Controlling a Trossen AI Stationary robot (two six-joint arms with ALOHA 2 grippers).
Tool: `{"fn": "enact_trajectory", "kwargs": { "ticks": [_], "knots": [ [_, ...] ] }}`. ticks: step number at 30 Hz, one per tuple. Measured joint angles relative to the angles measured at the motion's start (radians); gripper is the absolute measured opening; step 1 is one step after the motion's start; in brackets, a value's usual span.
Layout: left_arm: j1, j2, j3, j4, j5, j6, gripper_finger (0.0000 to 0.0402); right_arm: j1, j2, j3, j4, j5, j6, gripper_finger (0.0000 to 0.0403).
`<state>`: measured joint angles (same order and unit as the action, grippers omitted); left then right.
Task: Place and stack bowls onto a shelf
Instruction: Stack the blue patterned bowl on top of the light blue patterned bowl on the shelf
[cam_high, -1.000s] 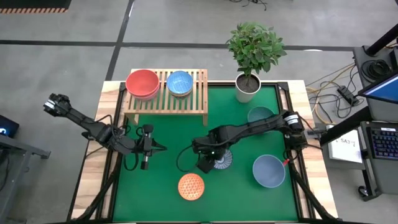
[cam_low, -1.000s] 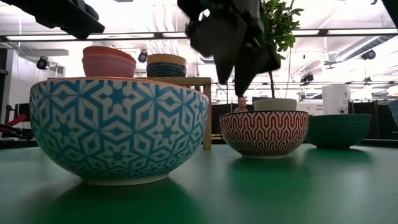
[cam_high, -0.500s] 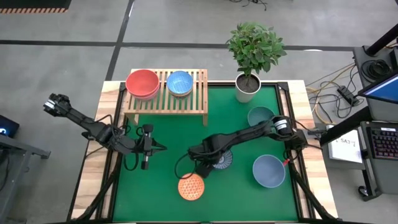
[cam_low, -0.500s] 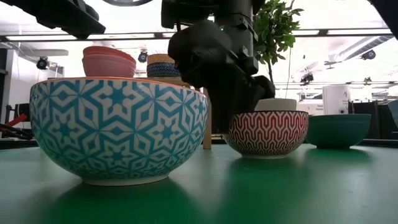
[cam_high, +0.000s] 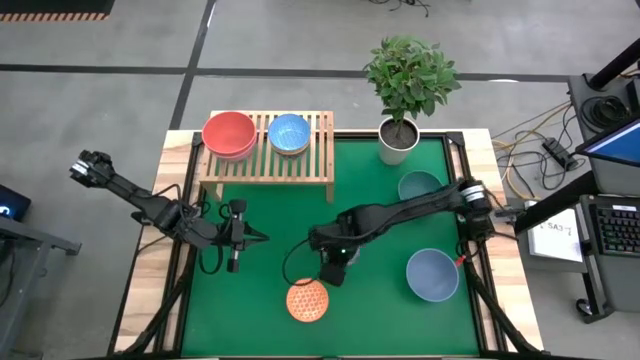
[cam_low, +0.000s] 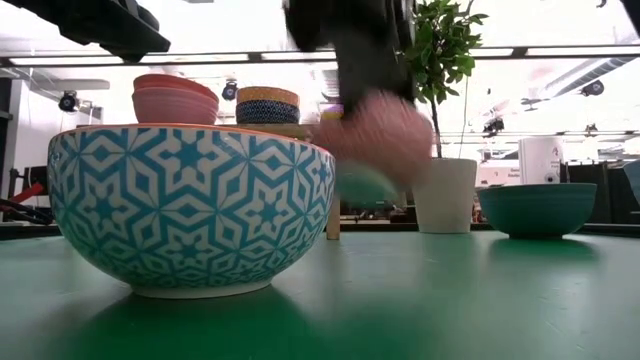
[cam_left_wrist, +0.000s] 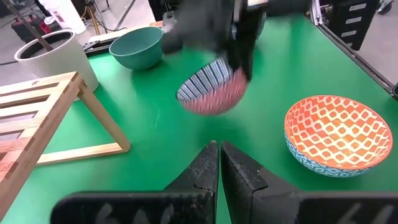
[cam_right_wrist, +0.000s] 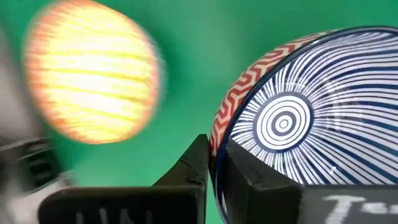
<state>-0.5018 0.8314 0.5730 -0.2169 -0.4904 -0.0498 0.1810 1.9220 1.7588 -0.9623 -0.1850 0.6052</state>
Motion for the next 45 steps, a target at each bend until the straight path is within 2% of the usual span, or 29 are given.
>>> {"fn": "enact_trajectory", "kwargs": {
  "ticks": [6,9,14,17,21,24,29,31,38,45],
  "knots": [
    [0.001,0.0,-0.001,0.006,-0.001,0.0,0.0,-0.013,-0.128,0.001,0.26,0.022,-0.311,0.0014],
    [0.002,0.001,0.0,0.016,-0.001,0.005,0.0,-0.019,-0.183,0.001,0.391,0.135,-0.487,0.0014],
    [0.002,0.002,0.001,0.033,-0.002,0.015,0.0,-0.054,-0.235,0.002,0.497,0.396,-0.845,0.0014],
    [0.002,0.002,0.001,0.036,-0.002,0.015,0.0,-0.109,-0.236,0.002,0.592,0.47,-0.949,0.0013],
    [0.002,0.003,0.001,0.038,-0.01,0.019,0.0,-0.211,-0.224,0.002,0.697,0.446,-0.997,0.0013],
    [0.002,0.003,0.001,0.037,-0.034,0.019,0.0,-0.283,-0.212,0.001,0.705,0.431,-0.997,0.0013],
    [0.002,0.003,0.001,0.037,-0.051,0.033,0.0,-0.38,-0.188,0.001,0.714,0.277,-0.933,0.0013],
    [0.002,0.003,0.001,0.037,-0.051,0.037,0.0,-0.406,-0.174,0.001,0.705,0.264,-0.915,0.0013],
    [0.002,0.003,0.001,0.038,-0.052,0.038,0.0,-0.437,-0.133,0.0,0.721,0.263,-0.912,0.0016],
    [0.002,0.003,0.001,0.037,-0.052,0.038,0.0,-0.442,-0.104,0.0,0.745,0.264,-0.912,0.0057]
  ]
}}
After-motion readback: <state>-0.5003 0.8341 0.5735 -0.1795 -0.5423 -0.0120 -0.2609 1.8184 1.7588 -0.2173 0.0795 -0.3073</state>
